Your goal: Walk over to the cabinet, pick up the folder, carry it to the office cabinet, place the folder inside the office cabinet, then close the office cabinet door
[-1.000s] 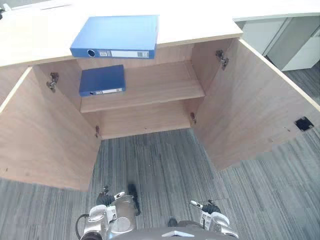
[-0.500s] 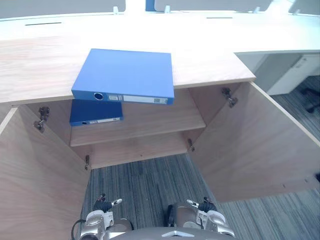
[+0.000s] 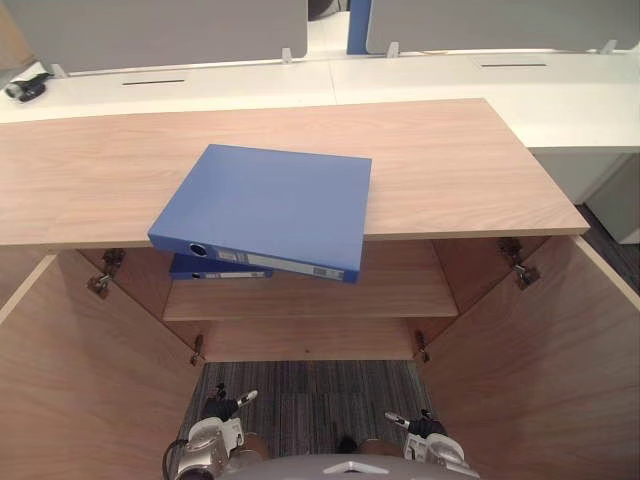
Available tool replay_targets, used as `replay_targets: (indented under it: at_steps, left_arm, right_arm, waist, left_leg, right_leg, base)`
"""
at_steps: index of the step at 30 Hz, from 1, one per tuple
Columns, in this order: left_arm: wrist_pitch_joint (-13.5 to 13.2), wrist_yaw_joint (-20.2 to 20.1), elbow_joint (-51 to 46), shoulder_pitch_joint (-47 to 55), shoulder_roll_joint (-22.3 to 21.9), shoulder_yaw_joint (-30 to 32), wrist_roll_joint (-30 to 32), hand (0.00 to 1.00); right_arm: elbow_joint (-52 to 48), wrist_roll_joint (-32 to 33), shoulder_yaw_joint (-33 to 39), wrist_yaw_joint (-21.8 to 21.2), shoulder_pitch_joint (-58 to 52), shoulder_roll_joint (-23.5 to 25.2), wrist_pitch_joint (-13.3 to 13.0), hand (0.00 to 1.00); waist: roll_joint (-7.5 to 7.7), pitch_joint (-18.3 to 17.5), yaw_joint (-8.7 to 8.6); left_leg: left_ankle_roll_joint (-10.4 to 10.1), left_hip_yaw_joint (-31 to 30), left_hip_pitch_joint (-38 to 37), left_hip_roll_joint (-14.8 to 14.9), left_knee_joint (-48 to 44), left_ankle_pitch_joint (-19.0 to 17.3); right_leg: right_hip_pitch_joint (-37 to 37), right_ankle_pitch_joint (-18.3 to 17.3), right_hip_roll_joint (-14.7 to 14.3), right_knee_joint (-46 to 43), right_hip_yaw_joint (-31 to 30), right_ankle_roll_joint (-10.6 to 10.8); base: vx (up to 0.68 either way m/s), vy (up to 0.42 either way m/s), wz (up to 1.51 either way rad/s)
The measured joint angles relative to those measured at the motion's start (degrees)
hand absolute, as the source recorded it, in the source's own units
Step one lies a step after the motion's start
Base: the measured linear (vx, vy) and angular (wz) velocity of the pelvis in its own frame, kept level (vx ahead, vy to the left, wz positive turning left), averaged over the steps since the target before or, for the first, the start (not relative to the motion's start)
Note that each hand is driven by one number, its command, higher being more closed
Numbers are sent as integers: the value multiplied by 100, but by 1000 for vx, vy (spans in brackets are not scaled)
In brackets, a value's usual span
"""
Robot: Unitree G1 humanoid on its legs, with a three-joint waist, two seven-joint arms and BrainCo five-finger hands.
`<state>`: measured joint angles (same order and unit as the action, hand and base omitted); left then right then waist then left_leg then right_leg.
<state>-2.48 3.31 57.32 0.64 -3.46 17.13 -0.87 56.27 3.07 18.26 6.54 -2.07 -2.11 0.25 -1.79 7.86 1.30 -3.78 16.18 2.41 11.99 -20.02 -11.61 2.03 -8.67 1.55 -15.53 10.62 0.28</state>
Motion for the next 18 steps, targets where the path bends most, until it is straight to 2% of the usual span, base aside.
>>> replay_targets:
  at_steps: [2, 5, 10, 15, 18]
  left_arm:
    - [0, 4, 29, 23, 117, -46, 1, 0]
    - [4, -5, 115, 43, 245, -157, 18, 0]
    - [2, -45, 236, 85, 318, -332, 177, 0]
    - [2, -25, 281, 247, 462, -589, 167, 0]
    - [-4, 7, 282, 248, 469, -657, 169, 0]
  right_arm:
    - [49, 0, 15, 1, -86, 119, -2, 0]
    - [106, -1, 51, -3, -128, 212, 2, 0]
    - [129, -6, 170, -10, -123, 211, -4, 0]
    - [333, -6, 229, -8, -52, 86, -10, 0]
    - [391, -6, 222, -7, -45, 48, -9, 0]
  waist:
    - [221, -109, 2]
    - [314, -156, 2]
    - [295, -186, -57]
    - [206, -167, -52]
    - [203, -186, -34]
  left_leg:
    - [7, 133, -298, -266, 432, 152]
    - [62, 292, -590, -451, 790, 243]
    - [147, 287, -936, -709, 1328, 454]
    - [210, 127, -1091, -781, 1667, 677]
    - [240, 47, -1180, -819, 1887, 816]
  right_leg:
    - [-121, 142, 113, 280, -236, 183]
    - [-401, 373, 166, 746, -380, 279]
    - [-639, 570, 255, 1123, -408, 330]
    - [-797, 742, 218, 1363, -391, 300]
    - [-817, 805, 207, 1467, -384, 298]
  base:
    - [97, 139, -27]
    - [59, 120, -21]
    - [-10, 69, -3]
    - [-46, -14, 2]
    - [-112, -33, 5]
